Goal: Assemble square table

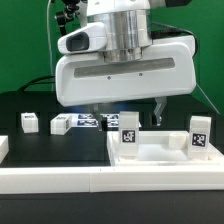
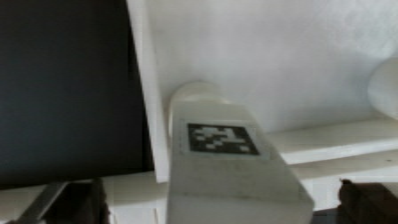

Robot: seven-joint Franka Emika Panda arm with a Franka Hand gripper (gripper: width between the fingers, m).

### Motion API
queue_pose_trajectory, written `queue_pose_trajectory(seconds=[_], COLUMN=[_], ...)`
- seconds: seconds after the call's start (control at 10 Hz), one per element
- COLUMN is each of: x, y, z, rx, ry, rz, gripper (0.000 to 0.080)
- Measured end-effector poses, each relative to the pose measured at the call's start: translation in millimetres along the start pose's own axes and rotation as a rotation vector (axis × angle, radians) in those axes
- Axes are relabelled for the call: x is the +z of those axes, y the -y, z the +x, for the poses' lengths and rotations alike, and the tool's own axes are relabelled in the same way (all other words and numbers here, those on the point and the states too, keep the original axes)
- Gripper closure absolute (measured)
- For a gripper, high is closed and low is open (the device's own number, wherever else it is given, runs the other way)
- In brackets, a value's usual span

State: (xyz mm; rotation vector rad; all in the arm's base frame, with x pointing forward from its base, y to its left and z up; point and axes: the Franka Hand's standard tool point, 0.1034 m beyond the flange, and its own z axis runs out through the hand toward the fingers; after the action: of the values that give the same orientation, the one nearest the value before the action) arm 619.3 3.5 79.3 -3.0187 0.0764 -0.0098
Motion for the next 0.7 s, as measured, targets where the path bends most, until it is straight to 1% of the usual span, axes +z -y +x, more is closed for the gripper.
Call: queue_pose_trajectory(seconds=[0.2, 0.4, 0.5, 0.7], x=[0.0, 0.0, -0.2, -0.1], y=[-1.6, -1.5, -1.9, -1.9], z=[0.1, 0.1, 0.4, 0.4], rx=[0.007, 0.007, 0.007, 0.028], ry=[0.000, -0.001, -0.002, -0.002], rz=[0.001, 0.001, 0.001, 0.001], gripper=[0.0151, 0.0423, 0.0510, 0.0509])
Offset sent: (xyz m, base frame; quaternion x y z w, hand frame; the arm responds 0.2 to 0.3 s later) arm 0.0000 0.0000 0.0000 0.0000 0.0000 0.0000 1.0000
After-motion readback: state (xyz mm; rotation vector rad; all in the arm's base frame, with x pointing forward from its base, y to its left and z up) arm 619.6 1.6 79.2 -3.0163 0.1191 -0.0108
